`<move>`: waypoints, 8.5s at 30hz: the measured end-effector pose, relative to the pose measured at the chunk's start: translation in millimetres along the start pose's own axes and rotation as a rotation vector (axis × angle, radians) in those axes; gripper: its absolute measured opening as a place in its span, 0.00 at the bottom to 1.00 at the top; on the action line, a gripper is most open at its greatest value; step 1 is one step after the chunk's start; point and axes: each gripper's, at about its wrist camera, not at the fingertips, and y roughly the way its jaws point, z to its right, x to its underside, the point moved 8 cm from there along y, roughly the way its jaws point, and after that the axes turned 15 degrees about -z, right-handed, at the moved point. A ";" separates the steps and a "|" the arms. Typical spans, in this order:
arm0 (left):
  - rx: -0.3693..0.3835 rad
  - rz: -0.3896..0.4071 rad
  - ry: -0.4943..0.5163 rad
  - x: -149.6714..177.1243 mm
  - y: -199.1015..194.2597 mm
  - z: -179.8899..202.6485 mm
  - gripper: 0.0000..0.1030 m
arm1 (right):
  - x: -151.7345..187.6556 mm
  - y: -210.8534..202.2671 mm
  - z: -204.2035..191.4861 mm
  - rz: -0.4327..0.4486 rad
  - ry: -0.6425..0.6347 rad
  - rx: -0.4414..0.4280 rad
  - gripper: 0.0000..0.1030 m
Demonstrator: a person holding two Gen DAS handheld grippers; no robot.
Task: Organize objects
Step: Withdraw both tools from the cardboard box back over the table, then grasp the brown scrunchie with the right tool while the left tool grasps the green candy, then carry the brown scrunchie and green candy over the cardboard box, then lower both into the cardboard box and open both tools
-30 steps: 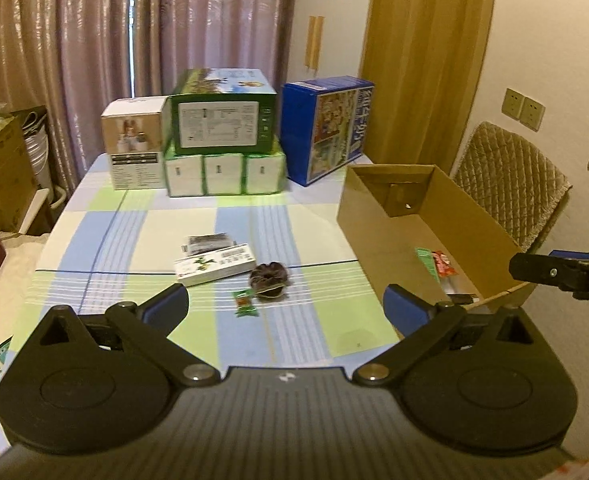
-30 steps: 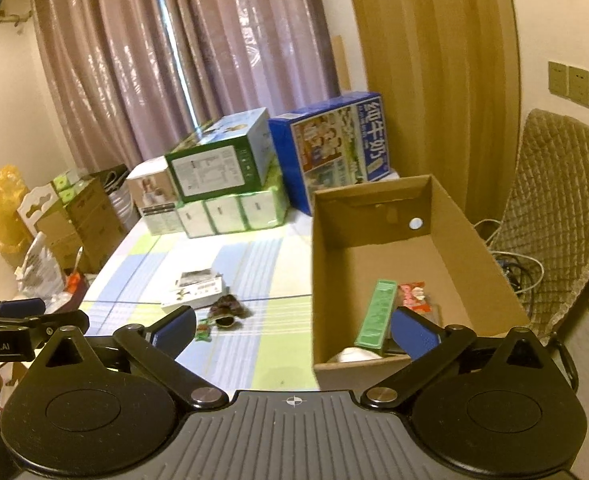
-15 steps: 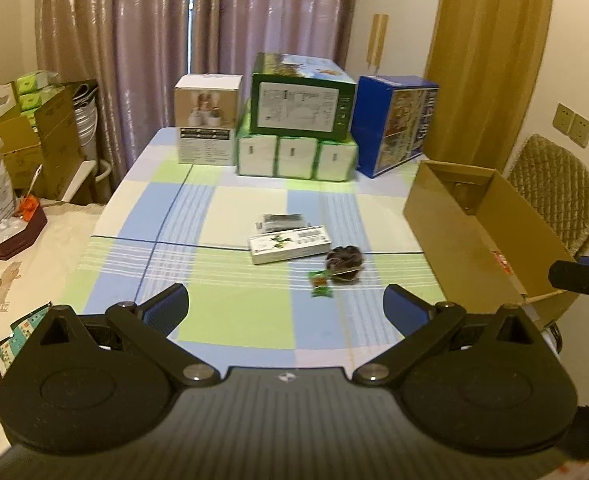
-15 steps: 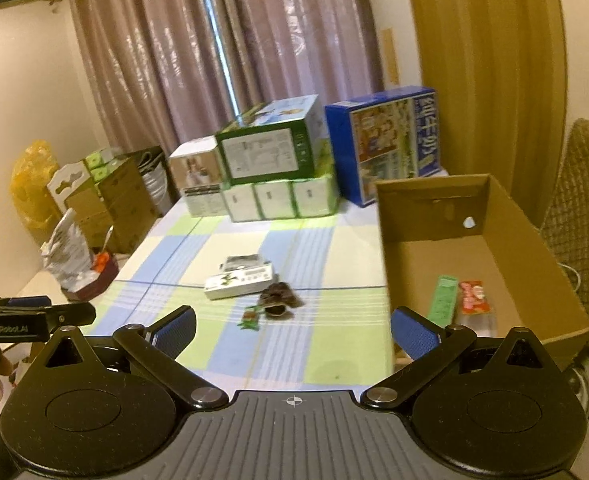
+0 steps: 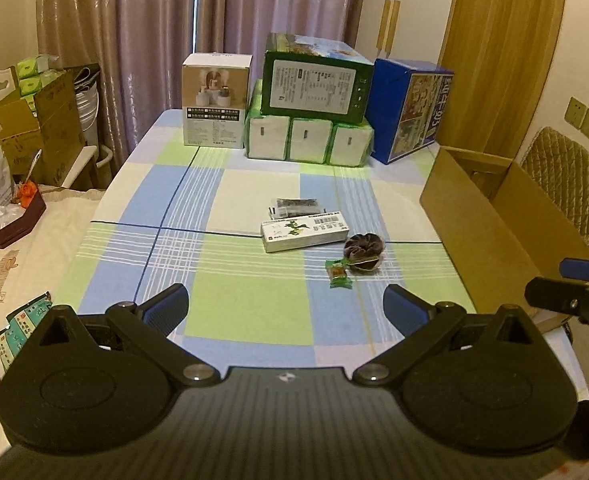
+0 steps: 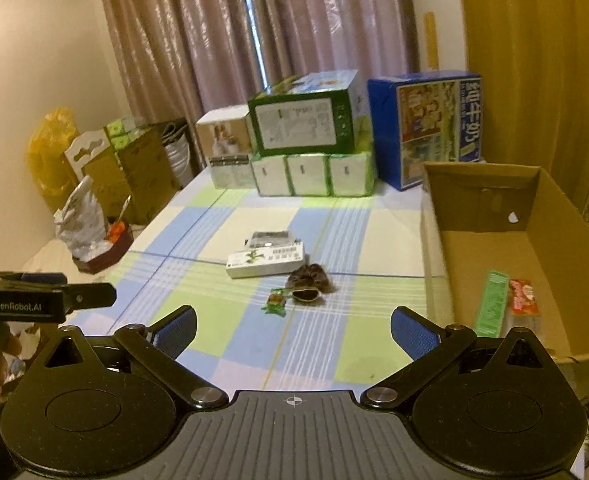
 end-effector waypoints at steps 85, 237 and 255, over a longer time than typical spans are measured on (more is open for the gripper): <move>0.023 -0.160 0.218 -37.8 188.9 60.0 0.16 | -23.3 181.0 53.2 -0.183 0.053 0.032 0.13; 0.260 -0.159 0.397 -94.0 91.0 347.7 0.16 | -30.1 -49.4 247.9 -0.071 0.230 0.193 0.13; 0.224 -0.115 0.334 -103.2 87.5 311.3 0.34 | -30.4 -44.3 243.7 -0.063 0.254 0.154 0.14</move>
